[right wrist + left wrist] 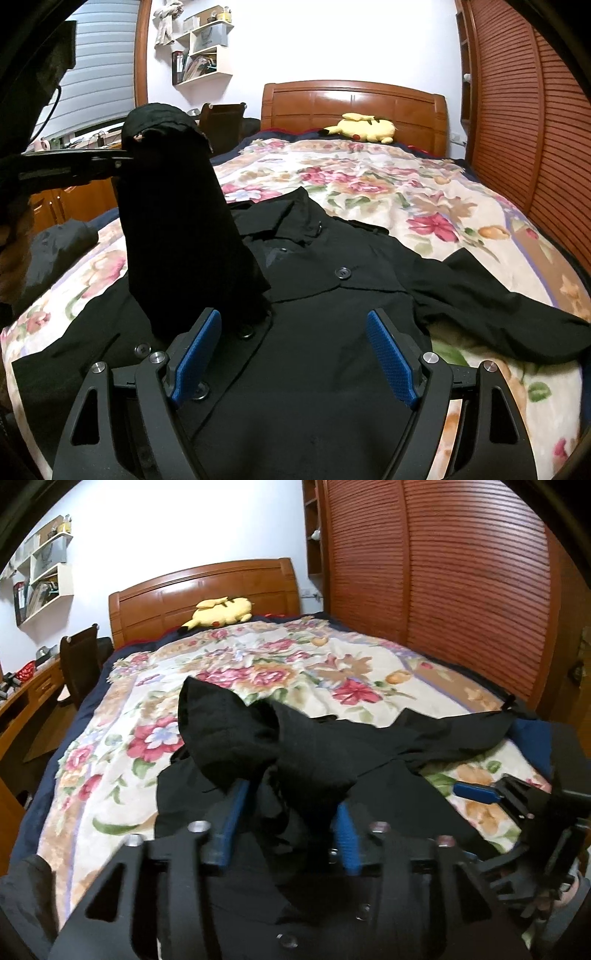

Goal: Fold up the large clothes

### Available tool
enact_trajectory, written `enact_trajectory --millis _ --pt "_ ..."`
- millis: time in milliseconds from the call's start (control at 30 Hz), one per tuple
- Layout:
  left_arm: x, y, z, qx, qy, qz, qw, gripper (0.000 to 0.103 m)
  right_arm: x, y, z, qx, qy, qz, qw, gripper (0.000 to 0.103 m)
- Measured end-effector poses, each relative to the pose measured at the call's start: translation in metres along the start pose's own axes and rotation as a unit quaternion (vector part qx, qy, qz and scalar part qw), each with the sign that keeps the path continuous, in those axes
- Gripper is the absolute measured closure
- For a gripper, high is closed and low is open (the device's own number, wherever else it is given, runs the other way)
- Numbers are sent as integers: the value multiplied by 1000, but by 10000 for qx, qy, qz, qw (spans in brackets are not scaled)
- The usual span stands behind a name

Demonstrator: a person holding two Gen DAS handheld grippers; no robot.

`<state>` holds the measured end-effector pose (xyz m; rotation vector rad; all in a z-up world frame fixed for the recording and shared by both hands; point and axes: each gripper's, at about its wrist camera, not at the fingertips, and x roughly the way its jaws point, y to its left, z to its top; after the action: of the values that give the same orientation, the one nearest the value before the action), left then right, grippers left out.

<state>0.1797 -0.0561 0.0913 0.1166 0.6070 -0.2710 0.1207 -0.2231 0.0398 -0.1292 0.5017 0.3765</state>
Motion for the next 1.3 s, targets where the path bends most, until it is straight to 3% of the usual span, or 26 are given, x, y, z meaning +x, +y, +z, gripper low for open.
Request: enact_trajectory --millis 33,100,133,433,800,1000,1300 --pt "-3 -1 -2 -7 -10 -17 10000 47 0 -1 0 8 -1 -1 10000 21" --pt "-10 -2 -5 -34 -89 -73 9999 24 -1 0 0 20 -1 -8 10000 21" --pt "-17 -1 -9 -56 -177 -86 9998 21 -1 0 0 24 -5 -12 10000 21" --pt "-41 21 -55 -303 -340 218 9987 21 -2 1 1 21 -36 20 10000 21" --pt "-53 81 -127 -1017 -321 630 9923 21 2 9 3 -122 -17 186 9998 21" --pt "-57 110 -148 -1100 -308 896 9894 21 9 20 6 -165 44 402 9990 21" --pt "-63 158 -169 -1514 -267 810 9848 21 21 58 15 -490 74 648 9967 21"
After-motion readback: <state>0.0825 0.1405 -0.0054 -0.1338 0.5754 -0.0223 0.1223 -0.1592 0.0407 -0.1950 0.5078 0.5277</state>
